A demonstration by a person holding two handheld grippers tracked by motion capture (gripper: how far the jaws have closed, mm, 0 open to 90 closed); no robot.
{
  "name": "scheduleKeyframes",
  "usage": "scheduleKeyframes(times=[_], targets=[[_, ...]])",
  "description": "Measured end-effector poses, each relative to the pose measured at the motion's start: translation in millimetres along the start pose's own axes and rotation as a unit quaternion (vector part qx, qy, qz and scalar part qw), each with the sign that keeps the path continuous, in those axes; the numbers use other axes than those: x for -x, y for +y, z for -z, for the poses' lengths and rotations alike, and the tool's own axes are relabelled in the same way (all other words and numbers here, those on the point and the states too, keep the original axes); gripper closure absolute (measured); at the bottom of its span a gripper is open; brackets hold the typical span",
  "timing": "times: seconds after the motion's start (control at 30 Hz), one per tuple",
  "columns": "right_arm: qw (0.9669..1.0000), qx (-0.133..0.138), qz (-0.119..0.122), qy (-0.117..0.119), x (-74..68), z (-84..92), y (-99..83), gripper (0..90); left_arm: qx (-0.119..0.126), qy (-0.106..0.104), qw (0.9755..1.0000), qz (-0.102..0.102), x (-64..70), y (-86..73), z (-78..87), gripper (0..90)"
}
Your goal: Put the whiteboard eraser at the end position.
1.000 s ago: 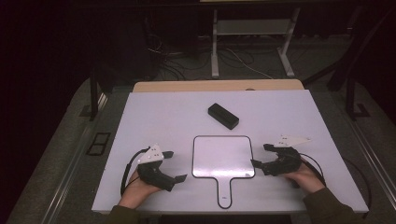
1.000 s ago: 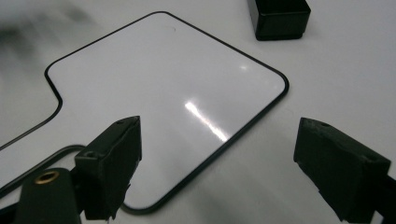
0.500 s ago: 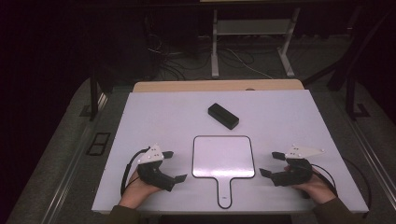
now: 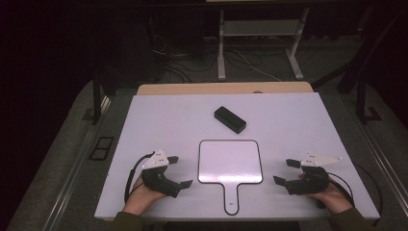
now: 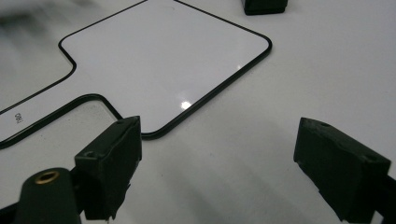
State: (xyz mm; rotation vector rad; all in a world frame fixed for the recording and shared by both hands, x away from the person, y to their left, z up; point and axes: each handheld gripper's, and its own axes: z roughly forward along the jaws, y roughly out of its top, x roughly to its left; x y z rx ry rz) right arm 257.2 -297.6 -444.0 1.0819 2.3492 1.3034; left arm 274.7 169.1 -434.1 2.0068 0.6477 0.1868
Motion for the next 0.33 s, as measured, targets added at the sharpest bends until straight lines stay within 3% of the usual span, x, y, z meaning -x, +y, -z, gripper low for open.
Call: scheduleKeyframes(times=[0.33], targets=[[1.0000,0.003,0.002,0.001,-0.4,1.0,0.2,13.9,0.001,0.001,1.0000,0.001,-0.1,0.1,-0.9,0.0]])
